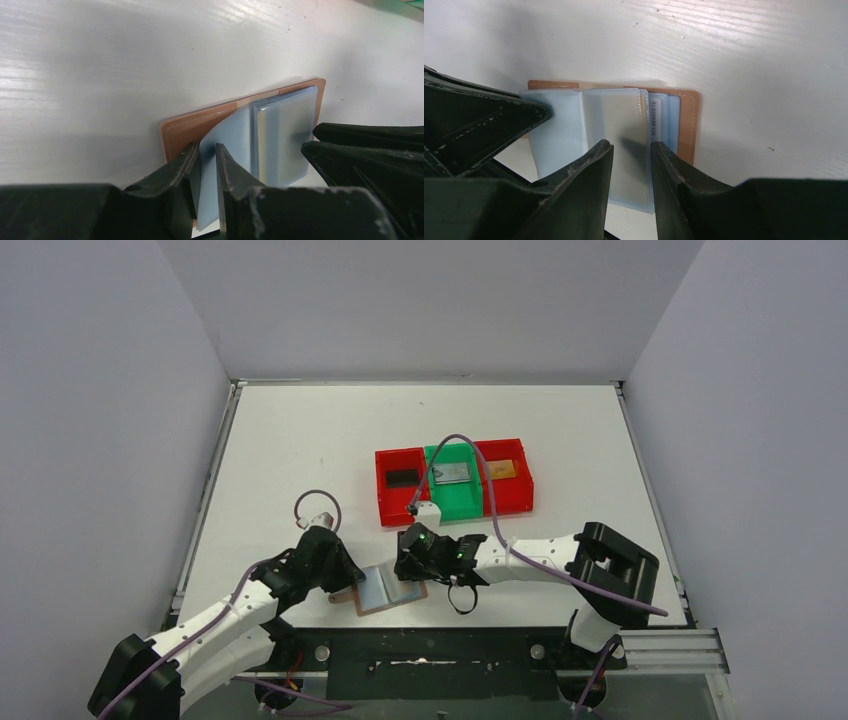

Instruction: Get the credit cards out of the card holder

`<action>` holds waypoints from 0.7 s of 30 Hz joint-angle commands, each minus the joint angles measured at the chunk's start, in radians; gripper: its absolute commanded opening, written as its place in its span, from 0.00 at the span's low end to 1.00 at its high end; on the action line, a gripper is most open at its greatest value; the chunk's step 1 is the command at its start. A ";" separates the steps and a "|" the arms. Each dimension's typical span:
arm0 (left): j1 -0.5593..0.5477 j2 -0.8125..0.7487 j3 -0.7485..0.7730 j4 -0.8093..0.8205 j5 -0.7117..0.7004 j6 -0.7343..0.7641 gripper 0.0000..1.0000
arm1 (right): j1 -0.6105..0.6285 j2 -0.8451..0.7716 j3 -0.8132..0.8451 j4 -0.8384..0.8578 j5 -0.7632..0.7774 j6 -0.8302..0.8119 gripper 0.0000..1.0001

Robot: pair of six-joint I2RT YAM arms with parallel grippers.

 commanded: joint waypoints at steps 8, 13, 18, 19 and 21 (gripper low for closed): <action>-0.008 0.000 0.002 0.087 0.025 0.015 0.12 | 0.087 0.074 0.209 -0.233 0.216 -0.027 0.37; -0.008 -0.008 0.003 0.087 0.024 0.016 0.11 | 0.091 0.070 0.227 -0.264 0.239 -0.026 0.41; -0.009 -0.002 0.005 0.098 0.028 0.015 0.11 | 0.097 0.070 0.237 -0.238 0.202 -0.062 0.45; -0.007 0.000 0.005 0.100 0.029 0.015 0.11 | 0.097 0.070 0.235 -0.228 0.191 -0.067 0.46; -0.008 0.005 0.003 0.101 0.029 0.015 0.11 | 0.097 0.079 0.234 -0.218 0.173 -0.065 0.50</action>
